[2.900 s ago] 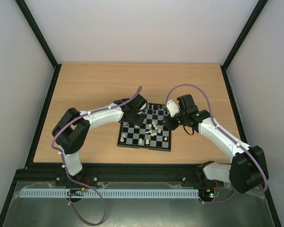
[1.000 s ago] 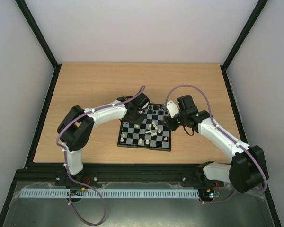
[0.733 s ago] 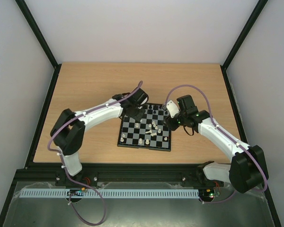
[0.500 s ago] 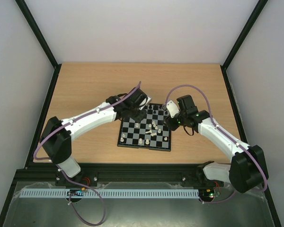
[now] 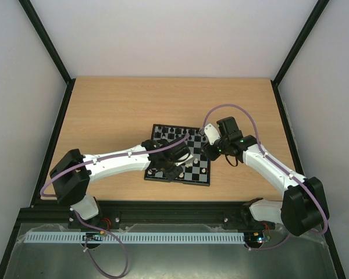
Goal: Set up the chess pieces on the board
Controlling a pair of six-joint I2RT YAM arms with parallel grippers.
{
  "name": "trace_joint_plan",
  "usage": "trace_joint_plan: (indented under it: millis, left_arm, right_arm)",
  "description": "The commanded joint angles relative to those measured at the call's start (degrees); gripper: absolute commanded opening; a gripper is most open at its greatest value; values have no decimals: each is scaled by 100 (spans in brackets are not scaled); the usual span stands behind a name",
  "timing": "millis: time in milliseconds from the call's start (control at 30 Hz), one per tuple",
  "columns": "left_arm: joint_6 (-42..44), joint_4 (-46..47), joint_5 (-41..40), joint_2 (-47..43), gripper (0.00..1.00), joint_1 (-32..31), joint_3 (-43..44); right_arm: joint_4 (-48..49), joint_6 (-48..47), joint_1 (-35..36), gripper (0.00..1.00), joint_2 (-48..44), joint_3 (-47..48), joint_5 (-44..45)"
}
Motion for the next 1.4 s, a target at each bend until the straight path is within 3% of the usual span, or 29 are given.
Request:
trace_joint_plan:
  millis: [0,500,767,1367]
  left_arm:
    - [-72,-70,-107,-110,11,-38,-146]
    - [-312,151,260,-1071,12,219,-640]
    - [-270,372,97,-856,12,252,-1067]
    - [-154,903,157,-273,14,556,-1170]
  right_arm:
    - [40,-70,-14,42,84,-45,27]
    - [29,-81,-12,42,146,-33,25]
    - [31,-81,-10,42,156,-40,15]
    - [25,-108,-14,42,199,-48,38]
